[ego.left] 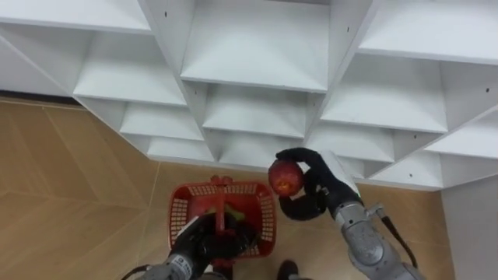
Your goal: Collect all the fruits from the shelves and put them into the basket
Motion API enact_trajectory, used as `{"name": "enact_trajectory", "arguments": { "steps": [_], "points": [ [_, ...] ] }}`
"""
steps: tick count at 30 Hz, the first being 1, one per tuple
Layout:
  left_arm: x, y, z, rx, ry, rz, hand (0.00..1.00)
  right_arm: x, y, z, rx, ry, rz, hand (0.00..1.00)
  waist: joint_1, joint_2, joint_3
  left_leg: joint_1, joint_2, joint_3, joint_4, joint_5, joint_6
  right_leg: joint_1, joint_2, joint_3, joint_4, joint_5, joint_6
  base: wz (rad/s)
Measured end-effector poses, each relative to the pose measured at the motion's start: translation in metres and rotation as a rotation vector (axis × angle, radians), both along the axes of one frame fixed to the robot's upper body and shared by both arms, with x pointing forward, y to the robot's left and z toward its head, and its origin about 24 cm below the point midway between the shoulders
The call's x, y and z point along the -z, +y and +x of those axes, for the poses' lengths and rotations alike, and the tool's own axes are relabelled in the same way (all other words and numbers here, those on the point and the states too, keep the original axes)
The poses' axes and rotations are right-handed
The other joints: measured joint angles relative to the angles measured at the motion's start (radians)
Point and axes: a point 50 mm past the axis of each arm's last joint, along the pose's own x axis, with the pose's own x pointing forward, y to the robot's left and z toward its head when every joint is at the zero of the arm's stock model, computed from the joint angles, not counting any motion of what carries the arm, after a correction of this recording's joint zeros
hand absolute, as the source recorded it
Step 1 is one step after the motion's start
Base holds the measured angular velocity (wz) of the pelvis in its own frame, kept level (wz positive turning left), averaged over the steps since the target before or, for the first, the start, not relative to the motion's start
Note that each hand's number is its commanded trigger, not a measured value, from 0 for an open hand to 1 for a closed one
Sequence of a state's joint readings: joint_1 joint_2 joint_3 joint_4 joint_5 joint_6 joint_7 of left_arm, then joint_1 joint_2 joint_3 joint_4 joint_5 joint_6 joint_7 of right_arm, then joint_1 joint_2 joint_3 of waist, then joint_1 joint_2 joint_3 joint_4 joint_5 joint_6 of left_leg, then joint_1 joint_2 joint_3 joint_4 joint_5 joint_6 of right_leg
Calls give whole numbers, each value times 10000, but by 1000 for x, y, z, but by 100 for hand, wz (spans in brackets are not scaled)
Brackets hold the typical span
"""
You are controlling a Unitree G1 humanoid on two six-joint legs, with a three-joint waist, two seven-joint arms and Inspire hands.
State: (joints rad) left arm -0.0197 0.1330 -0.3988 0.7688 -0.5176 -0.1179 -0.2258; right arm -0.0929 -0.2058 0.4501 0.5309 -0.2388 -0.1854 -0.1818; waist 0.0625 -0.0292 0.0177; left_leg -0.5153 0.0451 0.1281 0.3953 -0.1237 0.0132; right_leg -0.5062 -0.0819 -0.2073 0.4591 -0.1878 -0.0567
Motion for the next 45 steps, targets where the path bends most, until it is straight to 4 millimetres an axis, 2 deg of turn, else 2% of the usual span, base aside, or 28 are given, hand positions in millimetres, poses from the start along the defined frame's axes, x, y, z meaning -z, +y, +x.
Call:
{"name": "enact_trajectory", "arguments": {
  "steps": [2,9,25,38,45],
  "points": [
    [-1,-3,1,24,-71,-104,100,2,1,-3,-150,125,-21,100,29,81,-48,-56,37,-4,10,-1,1,10,54,-7,-135,79,10,0],
    [-5,-12,0,354,-358,-289,100,8,9,-17,-807,271,-437,100,76,308,-47,-110,47,6,-44,0,-1,-38,80,2,-143,85,5,0],
    [-4,-23,-4,987,-316,-304,100,17,8,-22,-1083,720,-740,100,-54,316,-28,-197,32,-153,-214,57,-48,-24,111,-152,-416,103,-8,2],
    [-4,-20,-3,967,-322,-220,100,22,4,-23,-1001,972,-881,100,-36,218,81,-396,21,-138,-139,56,-47,-253,80,-133,-285,71,-13,0],
    [-5,-21,-3,970,-335,-247,100,23,3,-24,-978,1020,-906,100,-29,231,87,-501,41,-141,-72,56,-48,-347,91,-134,-243,76,-22,0]
  ]
}}
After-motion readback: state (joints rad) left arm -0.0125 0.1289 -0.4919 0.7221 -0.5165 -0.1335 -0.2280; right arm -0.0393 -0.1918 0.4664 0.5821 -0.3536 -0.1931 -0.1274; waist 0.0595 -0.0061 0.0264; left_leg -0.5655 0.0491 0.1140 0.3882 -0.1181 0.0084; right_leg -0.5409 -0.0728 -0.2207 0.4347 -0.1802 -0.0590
